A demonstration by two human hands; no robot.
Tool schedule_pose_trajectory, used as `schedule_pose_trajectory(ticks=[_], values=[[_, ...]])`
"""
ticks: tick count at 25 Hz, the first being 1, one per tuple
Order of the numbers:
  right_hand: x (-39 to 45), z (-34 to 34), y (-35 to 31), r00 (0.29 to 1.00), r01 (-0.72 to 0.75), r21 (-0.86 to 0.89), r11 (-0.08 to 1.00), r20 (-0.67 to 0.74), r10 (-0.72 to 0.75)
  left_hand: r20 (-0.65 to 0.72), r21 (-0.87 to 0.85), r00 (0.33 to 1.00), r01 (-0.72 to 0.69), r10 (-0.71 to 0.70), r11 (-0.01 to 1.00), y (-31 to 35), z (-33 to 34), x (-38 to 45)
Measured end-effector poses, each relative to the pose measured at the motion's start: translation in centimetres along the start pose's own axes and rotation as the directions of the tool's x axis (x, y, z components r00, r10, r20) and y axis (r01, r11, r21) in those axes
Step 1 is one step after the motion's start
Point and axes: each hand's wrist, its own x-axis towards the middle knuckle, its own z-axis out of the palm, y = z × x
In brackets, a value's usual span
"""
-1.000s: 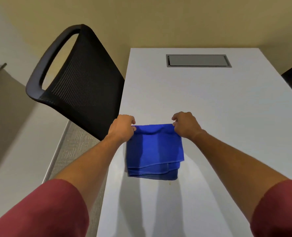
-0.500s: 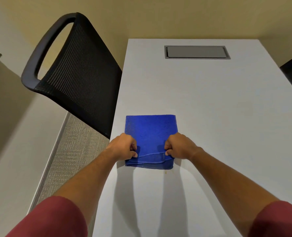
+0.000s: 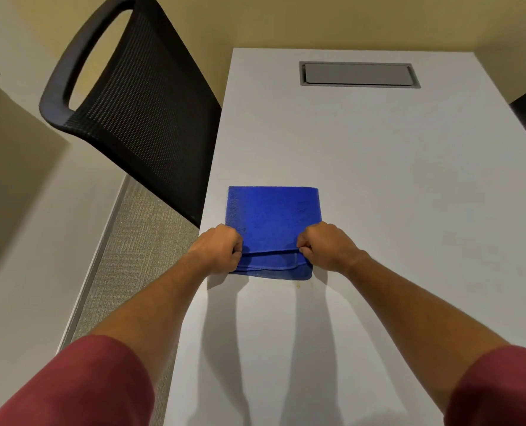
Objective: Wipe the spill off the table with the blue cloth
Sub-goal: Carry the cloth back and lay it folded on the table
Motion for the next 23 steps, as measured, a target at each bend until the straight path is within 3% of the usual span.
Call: schedule_pose_trajectory(ticks=[7, 16, 23], values=[[-1.9, 0.6, -1.2, 0.997, 0.049, 0.02, 0.999, 0.061, -0.05, -0.006, 0.049, 1.0, -0.006, 0.006, 0.999, -0.2, 0.6, -1.9], [-1.6, 3.0, -1.8, 0.998, 0.055, -0.135, 0.989, -0.02, -0.058, -0.078, 0.143, 0.995, -0.045, 0.056, 0.989, 0.4, 2.9, -2.3], [-2.1, 1.6, -2.1, 0.998, 0.051, -0.092, 0.994, 0.027, -0.049, -0.086, 0.21, 0.995, -0.024, 0.043, 0.977, 1.4, 2.3, -2.7]])
